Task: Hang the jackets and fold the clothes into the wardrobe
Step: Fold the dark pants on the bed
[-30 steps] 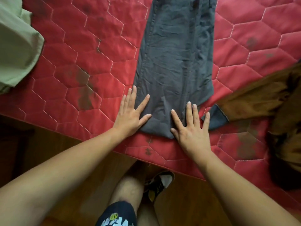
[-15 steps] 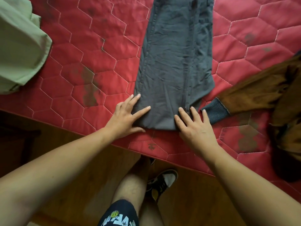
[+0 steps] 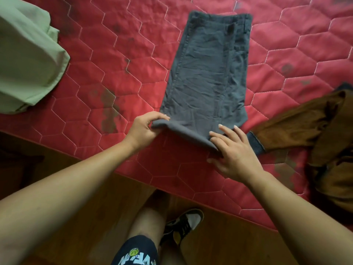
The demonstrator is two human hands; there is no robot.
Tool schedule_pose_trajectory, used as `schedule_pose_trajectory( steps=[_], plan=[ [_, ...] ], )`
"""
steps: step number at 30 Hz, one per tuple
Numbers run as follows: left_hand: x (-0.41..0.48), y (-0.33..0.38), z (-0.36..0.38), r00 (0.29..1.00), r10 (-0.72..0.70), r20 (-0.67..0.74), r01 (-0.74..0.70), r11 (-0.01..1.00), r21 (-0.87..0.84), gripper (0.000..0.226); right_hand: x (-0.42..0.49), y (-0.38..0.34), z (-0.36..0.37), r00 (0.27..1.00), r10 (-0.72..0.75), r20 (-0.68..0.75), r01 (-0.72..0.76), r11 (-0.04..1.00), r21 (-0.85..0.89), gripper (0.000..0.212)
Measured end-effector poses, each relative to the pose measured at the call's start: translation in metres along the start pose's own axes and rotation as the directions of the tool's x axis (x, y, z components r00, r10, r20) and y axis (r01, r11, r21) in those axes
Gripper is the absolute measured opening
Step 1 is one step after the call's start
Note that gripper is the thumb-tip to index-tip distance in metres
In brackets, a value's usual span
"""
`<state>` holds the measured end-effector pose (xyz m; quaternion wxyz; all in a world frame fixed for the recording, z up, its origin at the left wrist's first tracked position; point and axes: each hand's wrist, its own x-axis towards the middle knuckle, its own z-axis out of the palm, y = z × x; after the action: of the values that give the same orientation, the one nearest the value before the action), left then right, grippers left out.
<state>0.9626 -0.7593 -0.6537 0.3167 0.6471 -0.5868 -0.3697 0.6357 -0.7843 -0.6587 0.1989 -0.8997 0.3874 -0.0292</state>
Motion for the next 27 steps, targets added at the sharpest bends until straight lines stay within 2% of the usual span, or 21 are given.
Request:
schedule_pose_trajectory(
  steps=[2,3,5,7,9,11,13,14,15,16,17,18,19,20,22,24,27],
  plan=[
    [0.018,0.015,-0.001,0.997,-0.077,0.001,0.076,0.986,-0.146,0.02,0.011,0.002,-0.001,0.984,0.162,-0.077,-0.146,0.972,0.184,0.048],
    [0.028,0.021,-0.002,0.995,-0.098,0.001,0.096,0.977,-0.192,0.018,0.02,0.0,-0.005,0.951,0.293,-0.102,-0.247,0.912,0.326,0.043],
    [0.055,0.031,-0.004,0.989,-0.145,-0.022,0.134,0.954,-0.266,0.019,0.044,-0.002,-0.017,0.836,0.547,-0.048,-0.411,0.681,0.606,0.032],
    [0.081,0.035,-0.008,0.972,-0.233,-0.008,0.216,0.915,-0.341,0.02,0.072,0.003,-0.031,0.734,0.679,0.0,-0.46,0.497,0.736,0.03],
    [0.101,0.028,-0.012,0.933,-0.335,0.129,0.357,0.829,-0.431,0.025,0.097,0.017,-0.041,0.662,0.75,-0.004,-0.456,0.407,0.791,0.036],
    [0.111,0.02,-0.012,0.882,-0.382,0.275,0.467,0.784,-0.409,0.035,0.119,0.033,-0.05,0.623,0.781,-0.035,-0.46,0.403,0.791,0.04],
    [0.12,0.017,-0.008,0.862,-0.397,0.317,0.493,0.803,-0.336,0.032,0.135,0.046,-0.06,0.654,0.756,-0.033,-0.453,0.426,0.783,0.036],
    [0.127,0.02,-0.007,0.873,-0.389,0.294,0.474,0.819,-0.323,0.029,0.141,0.055,-0.064,0.682,0.731,0.008,-0.438,0.4,0.805,0.029],
    [0.135,0.024,-0.005,0.888,-0.377,0.263,0.449,0.835,-0.318,0.028,0.144,0.063,-0.066,0.704,0.703,0.103,-0.444,0.321,0.837,0.02],
    [0.144,0.028,-0.005,0.901,-0.365,0.234,0.427,0.841,-0.332,0.03,0.146,0.07,-0.068,0.712,0.656,0.25,-0.471,0.182,0.863,0.018],
    [0.153,0.033,-0.005,0.91,-0.356,0.212,0.411,0.841,-0.353,0.032,0.147,0.075,-0.071,0.697,0.589,0.41,-0.525,0.029,0.851,0.023],
    [0.161,0.038,-0.004,0.92,-0.339,0.198,0.39,0.842,-0.372,0.035,0.149,0.078,-0.075,0.667,0.522,0.532,-0.585,-0.074,0.807,0.029],
    [0.172,0.04,-0.004,0.926,-0.324,0.193,0.375,0.847,-0.376,0.036,0.154,0.082,-0.078,0.653,0.493,0.575,-0.622,-0.084,0.779,0.03],
    [0.18,0.042,-0.003,0.932,-0.307,0.193,0.36,0.855,-0.374,0.036,0.162,0.085,-0.082,0.654,0.512,0.557,-0.619,-0.061,0.783,0.026],
    [0.198,0.043,-0.004,0.949,-0.269,0.165,0.313,0.875,-0.37,0.036,0.184,0.094,-0.091,0.686,0.59,0.425,-0.525,-0.002,0.851,0.022],
    [0.218,0.04,-0.005,0.958,-0.253,0.132,0.284,0.89,-0.357,0.036,0.209,0.105,-0.102,0.714,0.64,0.284,-0.468,0.135,0.874,0.021],
    [0.247,0.032,-0.004,0.962,-0.238,0.137,0.267,0.927,-0.265,0.034,0.237,0.127,-0.106,0.752,0.642,0.152,-0.512,0.423,0.747,0.02]
  ],
)
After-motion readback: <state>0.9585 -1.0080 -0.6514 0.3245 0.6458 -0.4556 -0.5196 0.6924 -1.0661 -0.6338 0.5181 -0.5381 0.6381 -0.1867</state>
